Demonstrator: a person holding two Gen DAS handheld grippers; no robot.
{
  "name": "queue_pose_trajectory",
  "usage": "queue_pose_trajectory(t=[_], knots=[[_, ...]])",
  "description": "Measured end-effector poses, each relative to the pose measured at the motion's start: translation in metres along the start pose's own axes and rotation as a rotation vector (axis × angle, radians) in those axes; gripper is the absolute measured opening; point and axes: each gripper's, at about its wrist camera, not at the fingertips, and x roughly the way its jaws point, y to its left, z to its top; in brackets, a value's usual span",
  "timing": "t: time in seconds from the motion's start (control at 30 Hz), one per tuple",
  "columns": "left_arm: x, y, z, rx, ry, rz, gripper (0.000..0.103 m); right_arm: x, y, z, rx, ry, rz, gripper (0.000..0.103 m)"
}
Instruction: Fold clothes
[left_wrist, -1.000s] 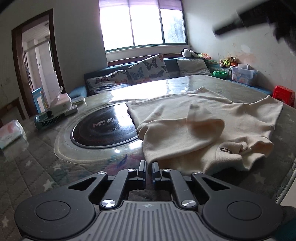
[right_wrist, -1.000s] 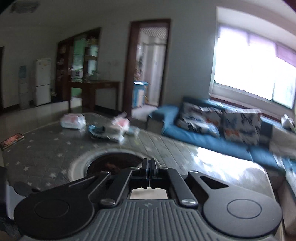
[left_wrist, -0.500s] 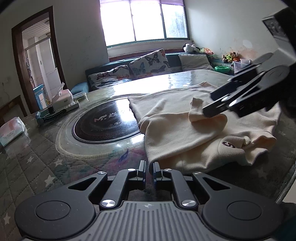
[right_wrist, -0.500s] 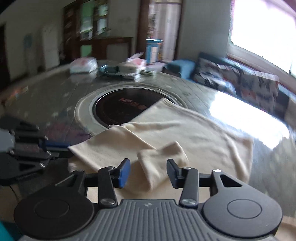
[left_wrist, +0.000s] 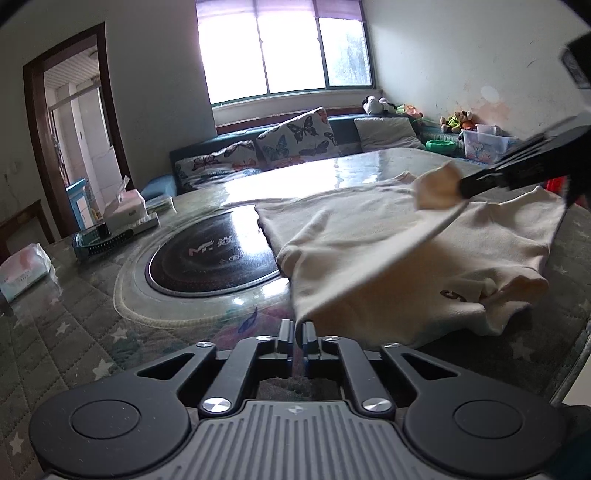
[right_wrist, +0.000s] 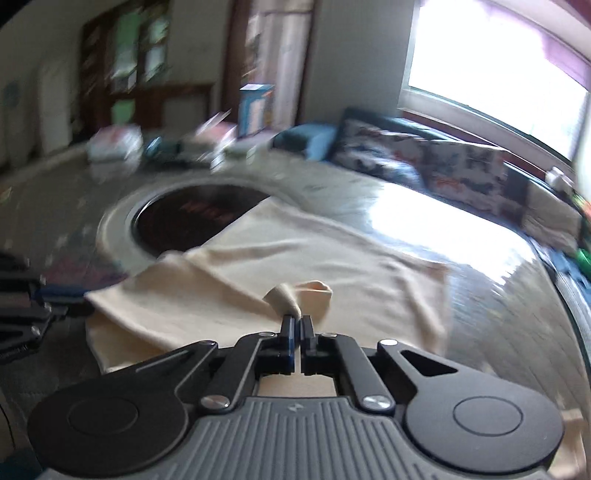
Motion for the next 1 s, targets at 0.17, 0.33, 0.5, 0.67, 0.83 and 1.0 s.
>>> queue_pose_trajectory(t=[0.17,0.33,0.5,0.67,0.83,1.0], knots=[[-0.003,-0.002,-0.001,0.029,-0.012,-0.021,0.004,-0.019,-0.026,-0.026,0.144,0.035,-0.032,0.002],[-0.005,0.004,-0.001,0.046,0.005,-0.022,0.004,-0.01,-0.045,-0.048,0.257,0.124,-0.007,0.013],[-0.003,0.016,0.02,0.003,0.003,-0.027,0.005,-0.035,-0.049,-0.03,0.18,0.007,-0.084,0.028],[0.018,0.007,0.048,-0.009,-0.01,-0.044,0.007,-0.025,-0.049,-0.024,0.186,0.007,-0.039,0.037],[0.043,-0.009,0.064,0.086,-0.021,-0.062,0.014,-0.014,-0.052,-0.032,0.22,0.035,-0.016,0.039],[0.064,-0.012,0.067,0.166,0.0,-0.099,0.028,-0.016,-0.073,-0.043,0.27,0.057,-0.068,0.041]])
